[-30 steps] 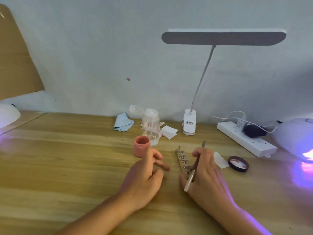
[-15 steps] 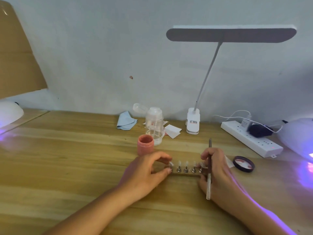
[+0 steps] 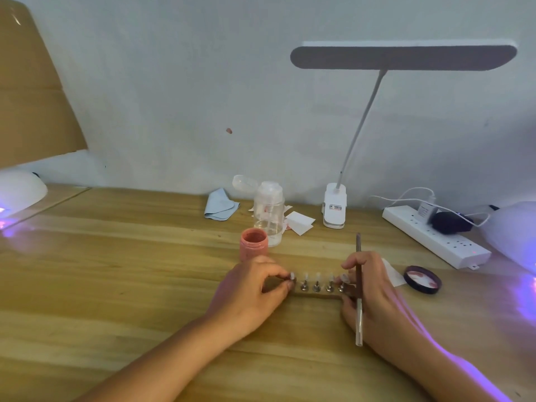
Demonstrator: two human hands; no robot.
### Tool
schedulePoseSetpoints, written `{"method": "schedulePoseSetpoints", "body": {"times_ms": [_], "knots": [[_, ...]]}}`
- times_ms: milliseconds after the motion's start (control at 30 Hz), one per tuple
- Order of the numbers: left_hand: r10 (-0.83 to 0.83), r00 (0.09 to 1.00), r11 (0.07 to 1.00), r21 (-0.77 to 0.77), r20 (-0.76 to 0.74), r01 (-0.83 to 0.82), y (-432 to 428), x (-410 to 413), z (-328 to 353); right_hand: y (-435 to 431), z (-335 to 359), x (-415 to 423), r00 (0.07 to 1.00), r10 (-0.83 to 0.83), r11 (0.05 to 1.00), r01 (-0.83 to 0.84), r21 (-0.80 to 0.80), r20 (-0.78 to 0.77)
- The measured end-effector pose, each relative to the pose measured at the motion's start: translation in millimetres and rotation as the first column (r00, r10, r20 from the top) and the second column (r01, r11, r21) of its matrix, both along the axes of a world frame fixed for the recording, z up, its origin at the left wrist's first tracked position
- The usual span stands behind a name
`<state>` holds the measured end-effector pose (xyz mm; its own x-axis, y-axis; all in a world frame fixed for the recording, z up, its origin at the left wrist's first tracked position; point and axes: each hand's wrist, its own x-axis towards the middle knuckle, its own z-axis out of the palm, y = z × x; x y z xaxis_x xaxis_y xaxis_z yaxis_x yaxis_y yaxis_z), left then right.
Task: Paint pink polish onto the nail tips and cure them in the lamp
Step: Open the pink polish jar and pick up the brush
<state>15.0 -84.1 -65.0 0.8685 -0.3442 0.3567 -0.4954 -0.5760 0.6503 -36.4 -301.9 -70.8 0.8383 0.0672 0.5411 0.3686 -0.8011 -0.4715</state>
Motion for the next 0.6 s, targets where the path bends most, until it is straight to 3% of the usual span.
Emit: {"method": "schedulePoseSetpoints", "body": {"times_ms": [133, 200, 267, 367, 433, 500, 600], "knots": [[0.027, 0.997, 0.993, 0.110, 0.073, -0.035, 0.8, -0.7, 0.6, 0.2, 0.0, 2.6, 1.000, -0.027, 0.999, 0.026, 0.043, 0.005], [0.070, 0.993, 0.986, 0.146, 0.096, -0.083, 2.8, -1.2, 2.0, -2.4, 2.4, 1.8, 0.999, -0.049, 0.998, 0.049, -0.029, 0.020], [0.123, 0.989, 0.991, 0.051, 0.087, -0.128, 6.5, -1.7, 5.0, -3.2, 5.8, -0.7, 0.998, -0.063, 0.996, 0.064, -0.065, 0.018], [0.276, 0.958, 0.940, -0.228, 0.076, -0.252, 13.0, 5.8, 11.3, 0.0, 7.7, -1.3, 0.996, -0.083, 0.993, 0.084, -0.077, 0.024], [0.336, 0.937, 0.929, -0.200, 0.098, -0.312, 19.5, 16.8, 11.3, 1.3, 8.1, -0.3, 0.996, -0.085, 0.992, 0.088, -0.086, 0.040], [0.297, 0.955, 0.951, -0.088, -0.019, -0.297, 25.1, 25.7, 9.9, 2.5, 9.1, 1.7, 0.996, -0.084, 0.994, 0.086, -0.073, 0.035], [0.238, 0.958, 0.961, -0.101, -0.161, -0.256, 27.0, 32.0, 5.3, 8.3, 9.7, 5.6, 0.998, -0.053, 0.992, 0.058, -0.116, 0.043]]}}
